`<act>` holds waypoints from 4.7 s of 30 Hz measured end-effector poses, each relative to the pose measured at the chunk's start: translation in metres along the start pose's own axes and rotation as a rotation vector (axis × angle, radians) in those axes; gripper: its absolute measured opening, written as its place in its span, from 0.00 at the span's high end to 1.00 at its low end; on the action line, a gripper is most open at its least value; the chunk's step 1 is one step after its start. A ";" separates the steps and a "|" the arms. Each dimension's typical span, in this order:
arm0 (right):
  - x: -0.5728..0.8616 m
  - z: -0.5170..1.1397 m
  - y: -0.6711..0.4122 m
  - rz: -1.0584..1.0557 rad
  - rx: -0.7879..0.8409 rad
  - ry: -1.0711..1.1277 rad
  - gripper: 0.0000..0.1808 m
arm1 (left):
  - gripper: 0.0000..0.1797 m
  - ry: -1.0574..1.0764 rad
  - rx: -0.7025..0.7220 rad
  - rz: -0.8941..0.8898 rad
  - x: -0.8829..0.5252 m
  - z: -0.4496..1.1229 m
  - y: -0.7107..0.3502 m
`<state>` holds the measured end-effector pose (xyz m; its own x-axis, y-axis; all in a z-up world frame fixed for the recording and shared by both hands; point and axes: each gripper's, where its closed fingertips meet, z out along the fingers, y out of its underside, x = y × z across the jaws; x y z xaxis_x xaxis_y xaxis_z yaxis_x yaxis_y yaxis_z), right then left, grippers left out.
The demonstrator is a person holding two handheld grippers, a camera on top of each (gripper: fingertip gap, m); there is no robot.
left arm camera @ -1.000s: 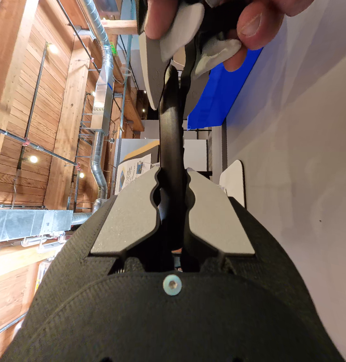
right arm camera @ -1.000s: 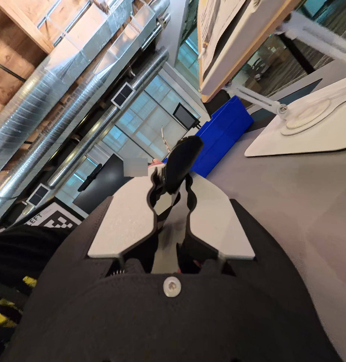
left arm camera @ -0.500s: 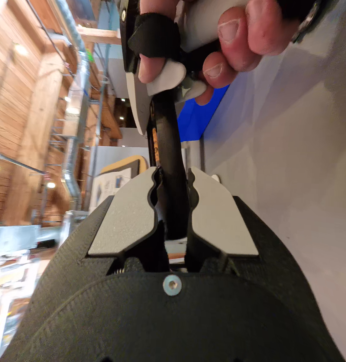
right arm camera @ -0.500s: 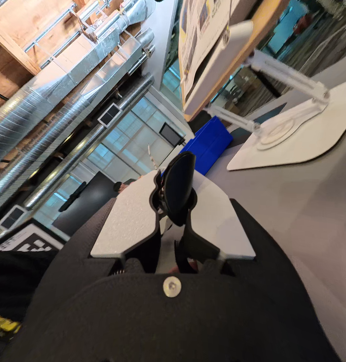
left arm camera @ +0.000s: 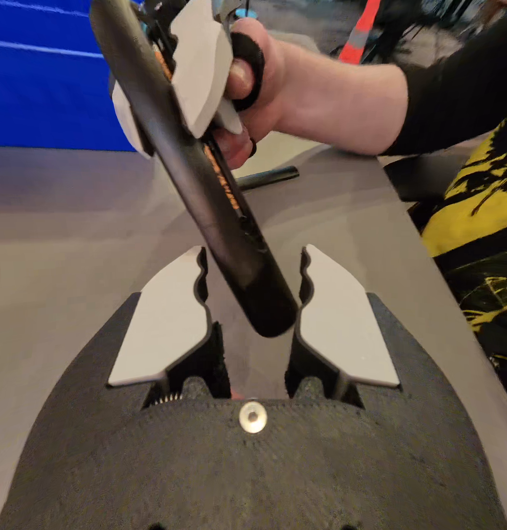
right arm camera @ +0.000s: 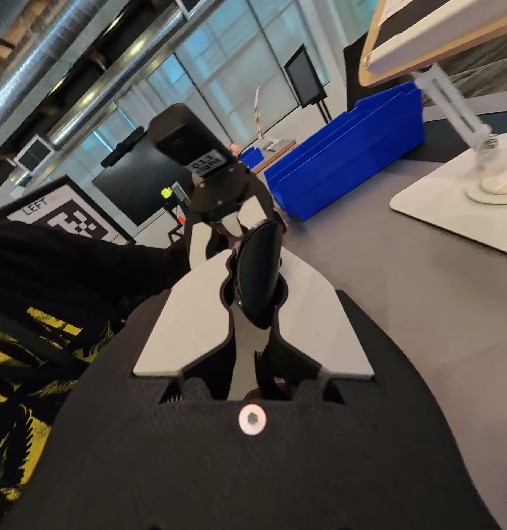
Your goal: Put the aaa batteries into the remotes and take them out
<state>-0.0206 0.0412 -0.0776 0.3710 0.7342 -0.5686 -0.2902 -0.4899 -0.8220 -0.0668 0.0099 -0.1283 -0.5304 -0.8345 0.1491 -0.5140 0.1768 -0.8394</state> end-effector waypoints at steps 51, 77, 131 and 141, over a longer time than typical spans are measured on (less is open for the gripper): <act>0.009 0.015 -0.019 -1.231 -0.323 0.770 0.68 | 0.88 -0.079 0.551 -0.577 -0.020 0.021 -0.004; 0.008 0.010 -0.009 -1.266 -0.426 0.735 0.72 | 0.88 -0.175 0.469 -0.485 -0.020 0.030 -0.002; 0.017 -0.007 -0.003 -0.872 -0.914 0.405 0.75 | 0.89 -0.256 0.355 -0.386 -0.018 0.041 0.002; 0.014 -0.006 -0.002 -0.899 -0.940 0.372 0.78 | 0.89 -0.242 0.340 -0.402 -0.019 0.042 0.004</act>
<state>-0.0093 0.0494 -0.0838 0.3701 0.8718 0.3209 0.8296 -0.1548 -0.5364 -0.0303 0.0047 -0.1562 -0.1486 -0.9042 0.4004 -0.3762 -0.3228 -0.8685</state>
